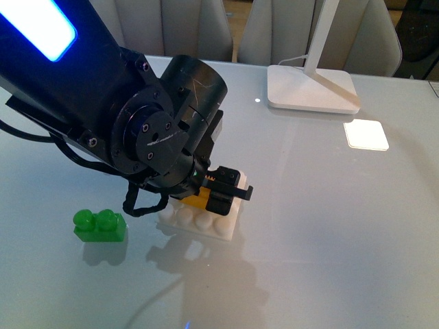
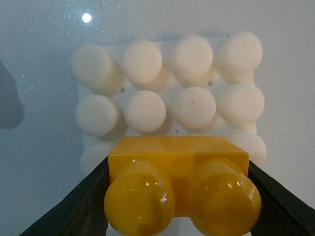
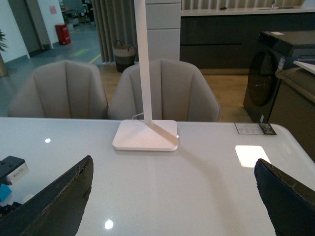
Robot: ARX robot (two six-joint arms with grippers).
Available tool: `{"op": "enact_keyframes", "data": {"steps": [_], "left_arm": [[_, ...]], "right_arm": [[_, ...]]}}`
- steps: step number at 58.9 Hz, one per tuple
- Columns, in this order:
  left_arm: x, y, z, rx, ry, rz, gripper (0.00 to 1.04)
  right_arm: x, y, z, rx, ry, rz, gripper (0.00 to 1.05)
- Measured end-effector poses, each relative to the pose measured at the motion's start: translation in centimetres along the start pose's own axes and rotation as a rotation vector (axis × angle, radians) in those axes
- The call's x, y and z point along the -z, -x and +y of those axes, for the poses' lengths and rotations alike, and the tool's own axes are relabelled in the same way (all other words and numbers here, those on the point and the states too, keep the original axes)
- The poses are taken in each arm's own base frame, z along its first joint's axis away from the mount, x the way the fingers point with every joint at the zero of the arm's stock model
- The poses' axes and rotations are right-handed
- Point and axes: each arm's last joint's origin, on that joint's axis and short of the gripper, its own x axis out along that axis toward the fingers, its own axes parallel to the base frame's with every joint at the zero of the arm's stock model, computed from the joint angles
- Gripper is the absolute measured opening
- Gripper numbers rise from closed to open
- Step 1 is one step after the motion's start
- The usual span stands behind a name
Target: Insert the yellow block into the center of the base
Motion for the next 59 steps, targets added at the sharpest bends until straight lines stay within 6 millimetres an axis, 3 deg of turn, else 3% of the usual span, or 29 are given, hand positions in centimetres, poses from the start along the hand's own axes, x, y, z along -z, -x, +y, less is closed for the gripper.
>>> {"op": "enact_keyframes", "data": {"steps": [59], "left_arm": [[0.2, -0.27, -0.04, 0.0, 0.0, 0.002, 0.63]], "right_arm": [[0.0, 0.0, 0.0, 0.0, 0.0, 0.0, 0.96]]}}
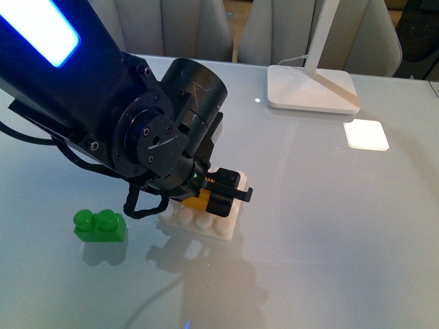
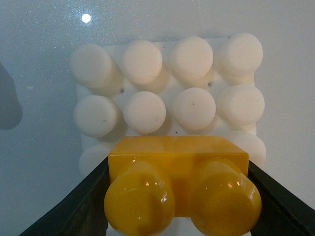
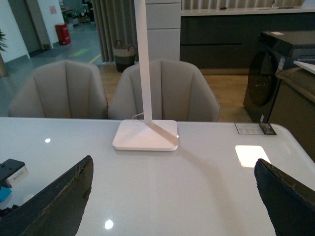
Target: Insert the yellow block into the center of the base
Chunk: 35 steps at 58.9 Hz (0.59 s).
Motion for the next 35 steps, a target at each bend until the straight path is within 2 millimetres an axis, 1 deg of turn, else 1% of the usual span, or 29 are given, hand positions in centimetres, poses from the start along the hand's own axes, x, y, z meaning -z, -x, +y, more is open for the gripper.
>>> {"op": "enact_keyframes", "data": {"steps": [10, 35], "left_arm": [[0.43, -0.46, 0.08, -0.004, -0.001, 0.016, 0.63], [0.52, -0.6, 0.09, -0.006, 0.001, 0.02, 0.63]], "right_arm": [[0.0, 0.0, 0.0, 0.0, 0.0, 0.0, 0.96], [0.0, 0.0, 0.0, 0.0, 0.0, 0.0, 0.96]]}}
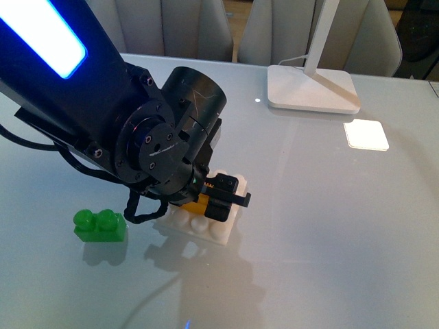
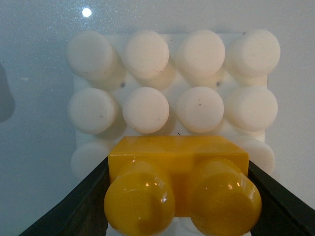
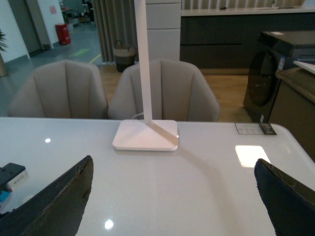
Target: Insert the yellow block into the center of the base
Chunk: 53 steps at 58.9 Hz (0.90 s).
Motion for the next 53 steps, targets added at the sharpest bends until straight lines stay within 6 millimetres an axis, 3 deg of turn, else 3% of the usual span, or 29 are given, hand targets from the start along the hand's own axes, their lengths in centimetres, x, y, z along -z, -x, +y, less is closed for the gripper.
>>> {"op": "enact_keyframes", "data": {"steps": [53], "left_arm": [[0.2, -1.2, -0.1, 0.006, 0.004, -0.005, 0.63]], "right_arm": [[0.0, 0.0, 0.0, 0.0, 0.0, 0.0, 0.96]]}}
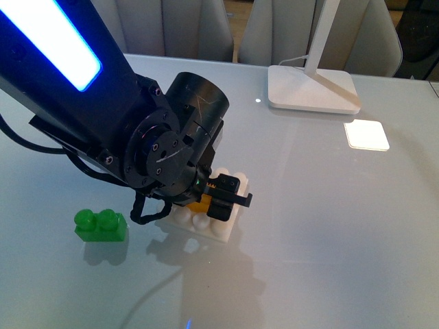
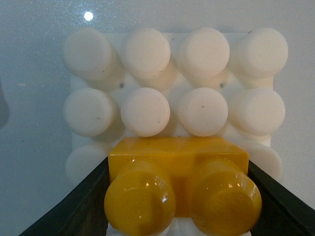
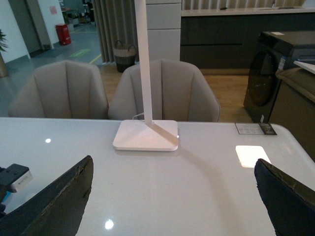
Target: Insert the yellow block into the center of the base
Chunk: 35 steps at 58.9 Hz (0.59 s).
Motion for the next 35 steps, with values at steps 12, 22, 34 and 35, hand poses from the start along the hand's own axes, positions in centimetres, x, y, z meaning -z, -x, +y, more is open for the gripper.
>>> {"op": "enact_keyframes", "data": {"steps": [12, 22, 34, 35], "left_arm": [[-0.1, 0.2, 0.5, 0.018, 0.011, 0.013, 0.82], [-0.2, 0.4, 0.8, 0.017, 0.01, 0.024, 0.91], [-0.3, 1.2, 1.6, 0.005, 0.021, 0.045, 0.97], [-0.3, 1.2, 1.7, 0.004, 0.022, 0.045, 0.97]], "right_arm": [[0.0, 0.0, 0.0, 0.0, 0.0, 0.0, 0.96], [0.0, 0.0, 0.0, 0.0, 0.0, 0.0, 0.96], [0.0, 0.0, 0.0, 0.0, 0.0, 0.0, 0.96], [0.0, 0.0, 0.0, 0.0, 0.0, 0.0, 0.96]]}}
